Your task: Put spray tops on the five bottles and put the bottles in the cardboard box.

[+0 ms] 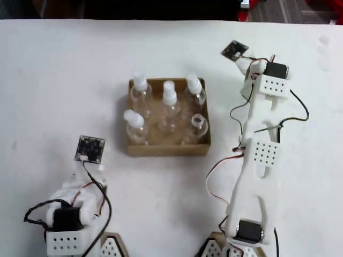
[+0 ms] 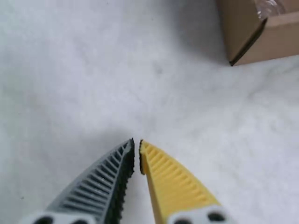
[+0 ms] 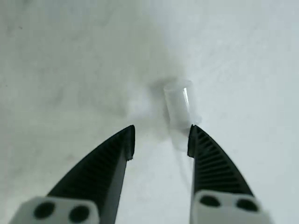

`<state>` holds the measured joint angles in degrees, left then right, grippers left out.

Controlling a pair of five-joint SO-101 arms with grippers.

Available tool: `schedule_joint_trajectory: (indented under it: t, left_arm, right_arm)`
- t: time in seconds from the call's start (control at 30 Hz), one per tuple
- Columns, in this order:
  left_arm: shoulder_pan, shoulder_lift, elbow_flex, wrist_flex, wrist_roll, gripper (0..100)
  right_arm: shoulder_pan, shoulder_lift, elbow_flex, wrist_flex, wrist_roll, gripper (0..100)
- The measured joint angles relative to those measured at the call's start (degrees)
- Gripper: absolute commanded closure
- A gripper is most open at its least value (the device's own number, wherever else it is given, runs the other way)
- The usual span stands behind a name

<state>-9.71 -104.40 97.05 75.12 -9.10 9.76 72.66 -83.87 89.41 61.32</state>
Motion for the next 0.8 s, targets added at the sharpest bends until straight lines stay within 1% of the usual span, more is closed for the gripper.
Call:
schedule_joint_trajectory:
  t: [0.2, 0.33, 0.43, 0.57, 0.63, 0.7, 0.8]
  left_arm:
    - [0.00, 0.00, 0.00, 0.00, 0.00, 97]
    - [0.00, 0.00, 0.00, 0.00, 0.00, 97]
    - [0.00, 0.00, 0.00, 0.00, 0.00, 97]
    - [0.00, 0.00, 0.00, 0.00, 0.00, 97]
    - [0.00, 0.00, 0.00, 0.00, 0.00, 97]
    - [0.00, 0.00, 0.00, 0.00, 0.00, 97]
    - [0.00, 0.00, 0.00, 0.00, 0.00, 97]
  right_arm:
    - [0.00, 0.00, -0.26, 0.79, 0.70, 85.1]
    - [0.09, -0.26, -3.69, 3.69, 0.70, 84.9]
    - [0.35, -0.18, -5.80, 3.78, 0.70, 84.1]
    - [0.18, -0.18, -6.86, 3.87, 0.70, 73.7]
    - [0.18, -0.18, -6.86, 3.87, 0.70, 71.3]
    - [0.09, -0.18, -6.86, 3.87, 0.79, 72.8]
    - [-0.44, -0.18, -6.15, 3.87, 3.08, 75.5]
